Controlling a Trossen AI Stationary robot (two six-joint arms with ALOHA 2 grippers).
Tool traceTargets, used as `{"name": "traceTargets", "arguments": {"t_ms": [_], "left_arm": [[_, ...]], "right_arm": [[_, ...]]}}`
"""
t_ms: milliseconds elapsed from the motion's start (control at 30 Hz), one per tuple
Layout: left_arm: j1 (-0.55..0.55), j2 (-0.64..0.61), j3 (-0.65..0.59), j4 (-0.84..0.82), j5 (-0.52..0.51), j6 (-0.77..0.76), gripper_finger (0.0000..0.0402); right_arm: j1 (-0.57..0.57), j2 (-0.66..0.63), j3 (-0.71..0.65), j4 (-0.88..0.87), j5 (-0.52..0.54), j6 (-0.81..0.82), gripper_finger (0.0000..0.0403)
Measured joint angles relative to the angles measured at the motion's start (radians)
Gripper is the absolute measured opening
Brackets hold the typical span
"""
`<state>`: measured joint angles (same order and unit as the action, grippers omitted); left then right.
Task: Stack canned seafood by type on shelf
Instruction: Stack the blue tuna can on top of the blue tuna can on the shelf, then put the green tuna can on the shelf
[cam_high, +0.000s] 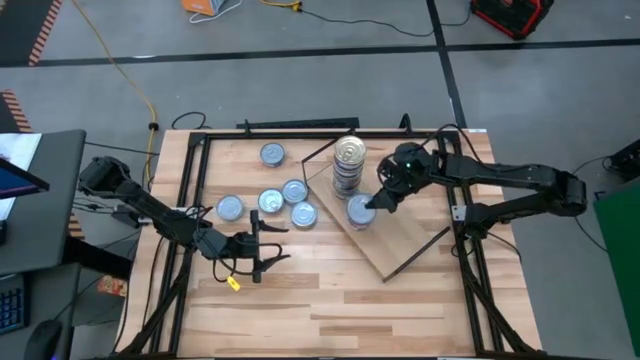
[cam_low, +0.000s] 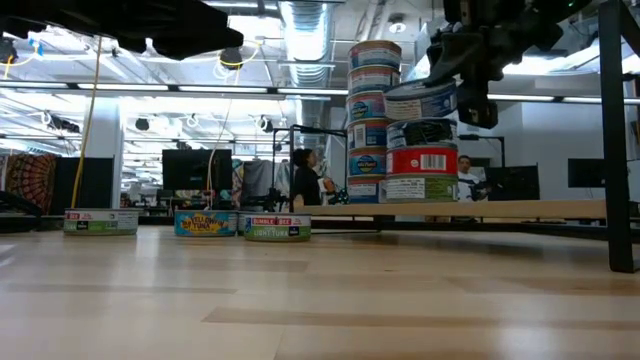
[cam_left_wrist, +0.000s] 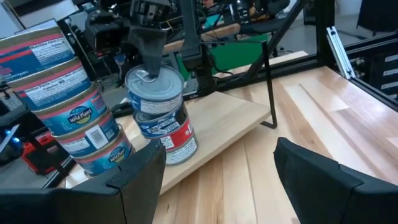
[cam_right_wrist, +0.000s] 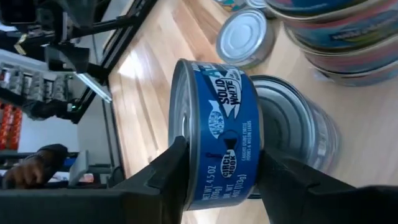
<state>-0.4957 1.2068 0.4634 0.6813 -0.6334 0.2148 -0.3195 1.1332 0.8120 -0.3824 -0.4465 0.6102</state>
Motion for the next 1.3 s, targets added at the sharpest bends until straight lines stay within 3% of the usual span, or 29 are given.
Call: {"name": "traceTargets", "arguments": {"t_ms": [367, 633, 833, 1033, 1200, 1300], "left_arm": [[-0.002, 0.000, 0.021, -0.040, 0.026, -0.002, 0.0287], [-0.010, -0.002, 0.021, -0.058, 0.044, -0.021, 0.0314], [-0.035, -0.084, 0.022, -0.247, 0.012, -0.114, 0.0307], [-0.025, -0.152, 0.022, -0.601, 0.026, -0.330, 0.0297], [0.000, -0.138, 0.022, -0.716, 0.026, -0.446, 0.0297], [0.007, -0.138, 0.022, -0.739, 0.025, -0.475, 0.0297]], "right_arm": [[-0.028, 0.001, 0.000, -0.037, 0.030, 0.003, 0.0271], [-0.085, -0.020, 0.058, -0.197, 0.029, -0.057, 0.0279], [-0.085, -0.117, 0.063, -0.254, 0.063, -0.110, 0.0279], [0.163, -0.230, 0.063, -0.263, 0.448, -0.099, 0.0279], [0.453, -0.241, 0.063, -0.064, 0.797, -0.150, 0.0278], [0.596, -0.205, 0.037, 0.097, 0.941, -0.228, 0.0278]]}}
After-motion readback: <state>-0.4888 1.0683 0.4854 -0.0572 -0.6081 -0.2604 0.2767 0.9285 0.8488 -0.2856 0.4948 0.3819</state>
